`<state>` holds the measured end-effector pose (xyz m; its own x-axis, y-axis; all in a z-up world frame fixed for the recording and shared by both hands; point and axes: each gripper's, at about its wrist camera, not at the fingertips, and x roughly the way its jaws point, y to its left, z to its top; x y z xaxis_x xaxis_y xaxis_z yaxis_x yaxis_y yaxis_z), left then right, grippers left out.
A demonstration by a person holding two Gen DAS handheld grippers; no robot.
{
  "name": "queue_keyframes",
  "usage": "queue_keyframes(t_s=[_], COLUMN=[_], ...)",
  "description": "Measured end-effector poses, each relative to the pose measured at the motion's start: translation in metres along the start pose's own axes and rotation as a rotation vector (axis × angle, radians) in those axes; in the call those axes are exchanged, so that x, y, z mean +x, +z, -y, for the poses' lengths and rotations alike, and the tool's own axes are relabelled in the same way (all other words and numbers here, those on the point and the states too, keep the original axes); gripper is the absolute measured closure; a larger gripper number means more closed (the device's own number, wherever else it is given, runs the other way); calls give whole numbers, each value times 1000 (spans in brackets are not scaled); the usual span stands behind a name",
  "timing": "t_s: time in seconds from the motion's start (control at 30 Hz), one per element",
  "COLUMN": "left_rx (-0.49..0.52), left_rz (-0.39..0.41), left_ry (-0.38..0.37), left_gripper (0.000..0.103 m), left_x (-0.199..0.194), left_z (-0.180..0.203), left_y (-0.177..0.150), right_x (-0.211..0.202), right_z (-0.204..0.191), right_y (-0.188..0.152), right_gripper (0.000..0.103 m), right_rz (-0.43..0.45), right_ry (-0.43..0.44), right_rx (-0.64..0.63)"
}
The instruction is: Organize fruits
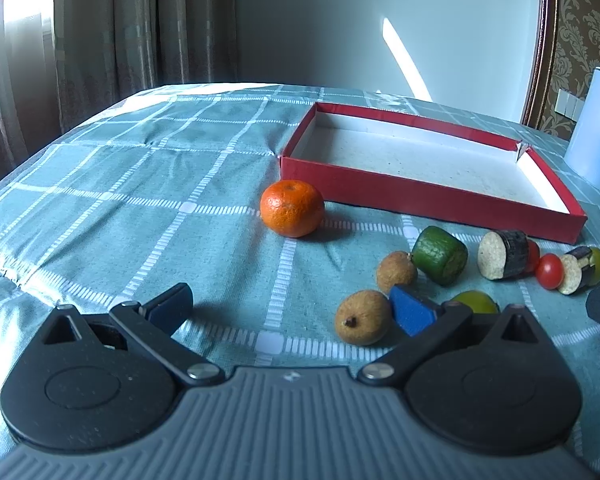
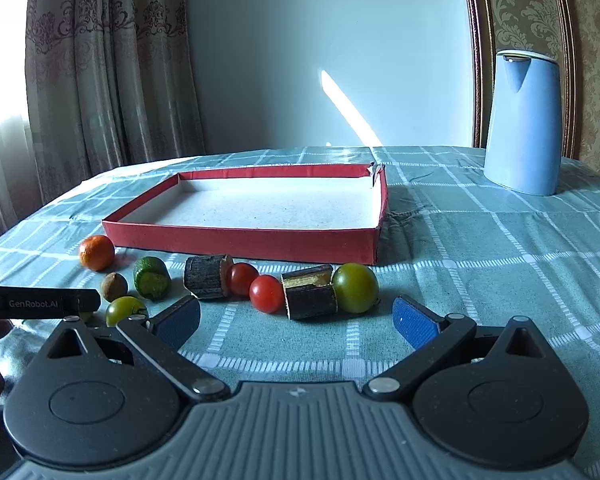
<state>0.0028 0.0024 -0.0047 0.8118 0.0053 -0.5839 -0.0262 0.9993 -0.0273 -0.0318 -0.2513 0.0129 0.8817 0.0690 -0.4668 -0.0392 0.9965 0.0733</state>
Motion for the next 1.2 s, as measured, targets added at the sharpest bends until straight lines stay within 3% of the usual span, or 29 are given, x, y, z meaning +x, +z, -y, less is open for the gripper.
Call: queue_keyframes(t_s=[0.27,1.2], left_rx=[9,16], left_rz=[-15,-1], left_ry=[2,2], left_gripper=[0,0], left_x=[2,-1], left_z=[1,0], left_y=[0,1], right_x=[13,8], right_z=[-4,0], right_y=[2,1], right_gripper=[0,0], right_rz=[-81,-55], right_ry=[-45,-34], right_rx=[-17,7])
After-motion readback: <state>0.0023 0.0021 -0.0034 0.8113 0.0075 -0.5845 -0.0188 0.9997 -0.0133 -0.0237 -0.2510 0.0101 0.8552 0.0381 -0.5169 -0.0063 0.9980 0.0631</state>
